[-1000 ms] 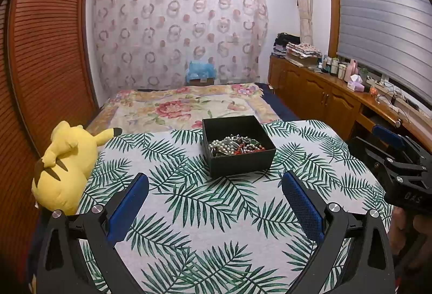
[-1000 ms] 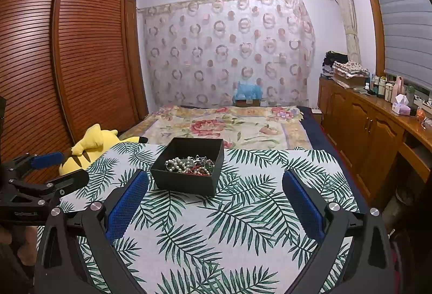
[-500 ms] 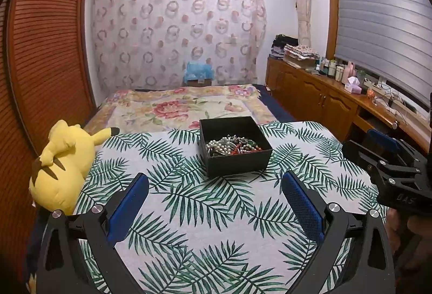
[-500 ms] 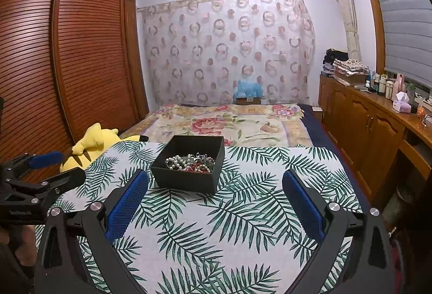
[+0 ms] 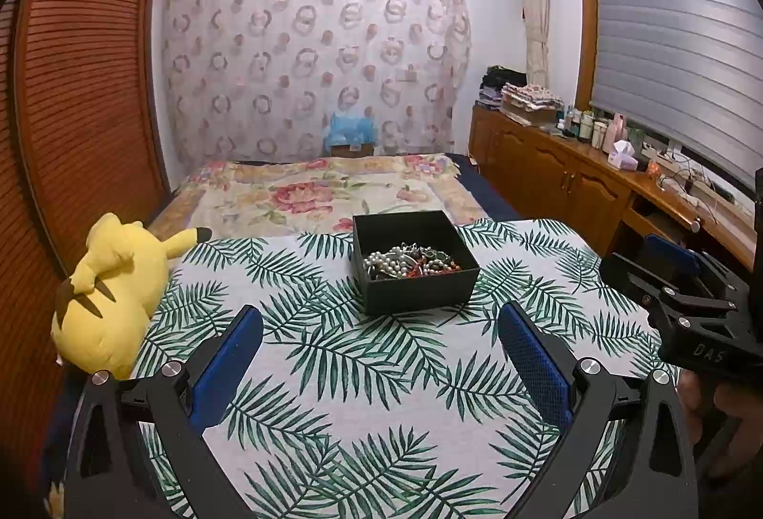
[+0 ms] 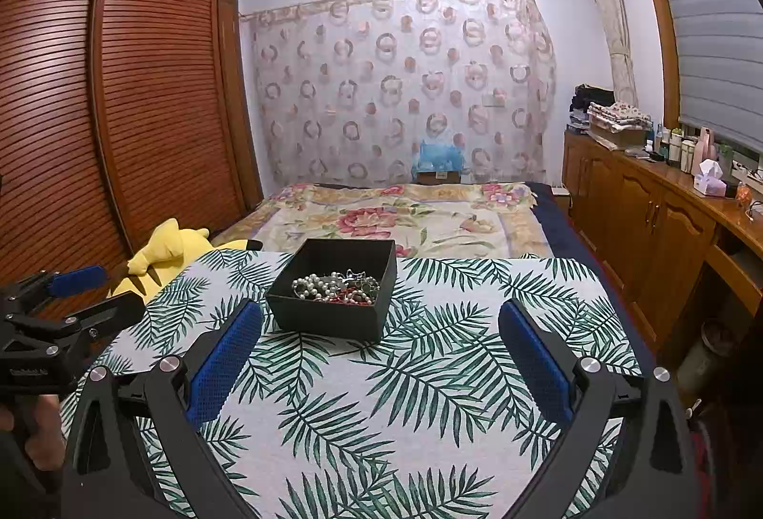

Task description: Organize jewelry

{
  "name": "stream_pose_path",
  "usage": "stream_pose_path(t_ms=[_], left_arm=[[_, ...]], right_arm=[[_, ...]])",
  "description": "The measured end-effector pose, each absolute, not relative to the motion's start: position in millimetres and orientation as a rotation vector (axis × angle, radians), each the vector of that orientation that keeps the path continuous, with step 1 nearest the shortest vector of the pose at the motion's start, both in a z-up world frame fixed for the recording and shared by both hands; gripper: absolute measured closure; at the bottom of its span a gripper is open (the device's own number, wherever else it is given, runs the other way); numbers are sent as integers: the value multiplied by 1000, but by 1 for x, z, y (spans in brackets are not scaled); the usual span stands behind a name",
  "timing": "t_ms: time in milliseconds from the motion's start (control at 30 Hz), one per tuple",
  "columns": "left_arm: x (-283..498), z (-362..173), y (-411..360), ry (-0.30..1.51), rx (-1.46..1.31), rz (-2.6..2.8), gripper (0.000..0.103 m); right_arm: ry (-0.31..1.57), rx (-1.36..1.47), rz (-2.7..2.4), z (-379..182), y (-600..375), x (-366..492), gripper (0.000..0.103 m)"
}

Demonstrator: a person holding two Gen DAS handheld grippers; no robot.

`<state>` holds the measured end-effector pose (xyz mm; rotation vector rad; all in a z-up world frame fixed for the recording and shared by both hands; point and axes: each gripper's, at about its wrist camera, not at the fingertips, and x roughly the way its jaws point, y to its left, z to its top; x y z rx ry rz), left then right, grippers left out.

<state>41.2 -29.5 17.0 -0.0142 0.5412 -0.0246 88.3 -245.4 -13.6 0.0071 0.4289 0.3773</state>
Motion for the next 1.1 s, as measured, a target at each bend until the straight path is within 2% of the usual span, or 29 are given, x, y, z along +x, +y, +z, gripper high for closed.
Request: stream_pose_path(t_ms=[1100], left_arm=[[39,16,-27,537,-17,-25,8]], right_arm=[[430,10,378,-12,-247,89,3]])
